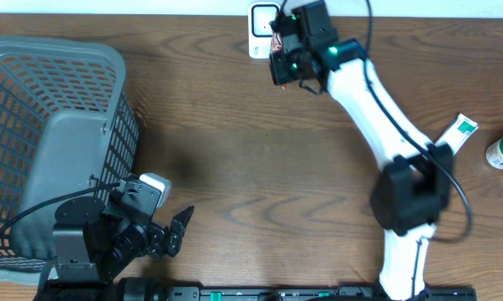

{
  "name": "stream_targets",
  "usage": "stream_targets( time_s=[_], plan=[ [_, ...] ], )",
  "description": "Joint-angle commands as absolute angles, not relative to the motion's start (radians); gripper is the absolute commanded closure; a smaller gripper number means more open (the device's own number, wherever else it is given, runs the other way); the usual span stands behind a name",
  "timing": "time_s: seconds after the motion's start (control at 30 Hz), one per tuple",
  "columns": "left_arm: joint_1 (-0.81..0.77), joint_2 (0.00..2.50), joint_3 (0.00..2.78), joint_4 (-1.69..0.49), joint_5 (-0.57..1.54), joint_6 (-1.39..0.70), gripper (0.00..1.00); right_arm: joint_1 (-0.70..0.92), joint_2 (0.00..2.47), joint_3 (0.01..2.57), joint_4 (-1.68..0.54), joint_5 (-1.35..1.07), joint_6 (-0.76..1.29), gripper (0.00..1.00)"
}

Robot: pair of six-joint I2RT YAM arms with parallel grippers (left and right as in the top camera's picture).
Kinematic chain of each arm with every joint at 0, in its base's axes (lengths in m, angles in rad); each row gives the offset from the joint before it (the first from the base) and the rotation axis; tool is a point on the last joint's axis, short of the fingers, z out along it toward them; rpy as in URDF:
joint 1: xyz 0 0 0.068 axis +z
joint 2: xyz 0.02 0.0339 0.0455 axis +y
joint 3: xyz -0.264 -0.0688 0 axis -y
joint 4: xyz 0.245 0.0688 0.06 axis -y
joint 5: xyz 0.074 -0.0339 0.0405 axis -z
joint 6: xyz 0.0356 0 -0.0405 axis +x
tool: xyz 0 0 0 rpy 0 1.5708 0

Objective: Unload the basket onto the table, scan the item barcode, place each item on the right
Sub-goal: 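Hold chocolate bar in front of the scanner window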

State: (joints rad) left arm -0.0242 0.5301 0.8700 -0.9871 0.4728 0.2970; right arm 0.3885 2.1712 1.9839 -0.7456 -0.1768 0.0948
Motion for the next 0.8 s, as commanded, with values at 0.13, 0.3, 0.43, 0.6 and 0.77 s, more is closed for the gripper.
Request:
stream_targets(
  time_s=[0.13,0.3,0.43,0.6,0.77],
  plan=[
    [-0.024,0.529,0.869,-0.987,0.486,0.314,0.13,0.382,2.446,2.317,-0.778,-0.015,0.081,0.99],
    [-0.024,0.529,0.869,-0.987,0.486,0.314,0.13,0.384,2.563,2.405,-0.754,0.007,0.081,0.99],
    [-0.024,0.529,0.869,-0.987,0.486,0.314,0.13,0.391,2.598,2.411,-0.705,0.102,0.081,0.99],
    [-0.024,0.529,0.869,-0.987,0.486,0.314,0.13,0.402,2.597,2.443,-0.762,0.115,0.046,0.99],
    [-0.024,0.529,0.869,-0.987,0.486,0.314,0.13,0.397,2.596,2.584,-0.981,0.091,0.052,0.99]
  ],
)
